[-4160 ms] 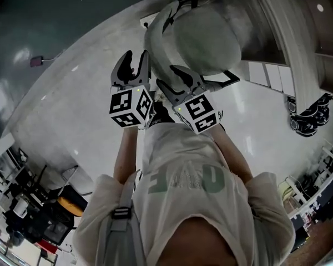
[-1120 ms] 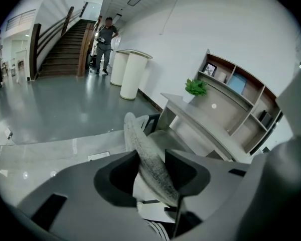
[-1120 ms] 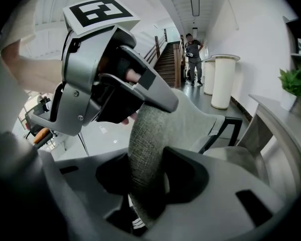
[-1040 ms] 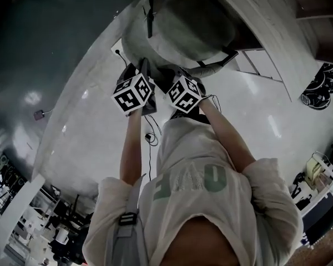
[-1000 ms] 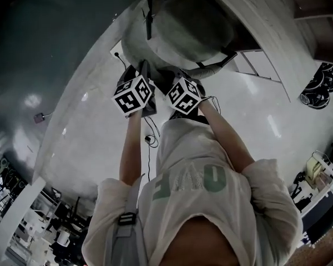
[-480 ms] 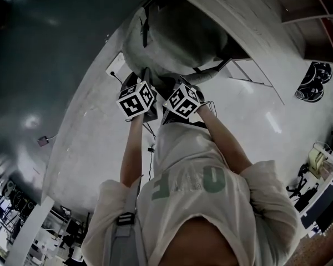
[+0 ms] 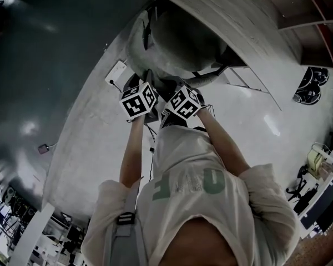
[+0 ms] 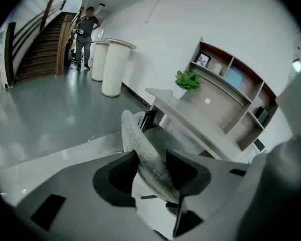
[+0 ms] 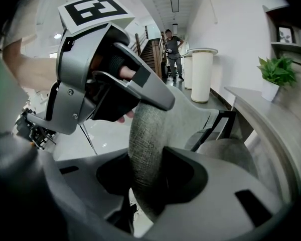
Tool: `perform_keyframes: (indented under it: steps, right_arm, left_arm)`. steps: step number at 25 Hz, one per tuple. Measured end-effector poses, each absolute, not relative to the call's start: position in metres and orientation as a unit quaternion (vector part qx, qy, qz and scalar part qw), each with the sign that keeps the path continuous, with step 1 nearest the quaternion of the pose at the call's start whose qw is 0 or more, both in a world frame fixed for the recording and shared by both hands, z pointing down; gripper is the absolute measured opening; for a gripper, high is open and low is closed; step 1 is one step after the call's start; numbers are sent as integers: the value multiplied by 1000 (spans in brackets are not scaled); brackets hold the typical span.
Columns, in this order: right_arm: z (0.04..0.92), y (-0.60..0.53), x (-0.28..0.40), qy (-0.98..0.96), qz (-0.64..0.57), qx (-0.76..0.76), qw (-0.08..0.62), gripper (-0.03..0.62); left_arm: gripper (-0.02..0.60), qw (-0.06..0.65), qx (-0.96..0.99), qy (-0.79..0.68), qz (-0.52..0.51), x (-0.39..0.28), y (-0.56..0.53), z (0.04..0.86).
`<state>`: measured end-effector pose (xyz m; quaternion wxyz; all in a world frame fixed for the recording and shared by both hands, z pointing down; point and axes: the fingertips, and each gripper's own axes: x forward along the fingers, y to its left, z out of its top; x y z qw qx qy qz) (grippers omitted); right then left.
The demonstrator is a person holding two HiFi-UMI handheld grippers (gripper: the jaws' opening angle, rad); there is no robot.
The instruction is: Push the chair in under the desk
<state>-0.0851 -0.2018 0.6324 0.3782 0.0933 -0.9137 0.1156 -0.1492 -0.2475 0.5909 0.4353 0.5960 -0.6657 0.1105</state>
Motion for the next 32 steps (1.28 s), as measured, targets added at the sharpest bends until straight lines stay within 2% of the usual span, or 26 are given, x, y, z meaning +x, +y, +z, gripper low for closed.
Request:
perform_keyframes:
  steps: [32]
  right_arm:
    - [637, -245, -30, -896, 108, 98, 419, 140]
  left_arm:
    - [196, 462, 601, -644, 99, -97, -288, 596]
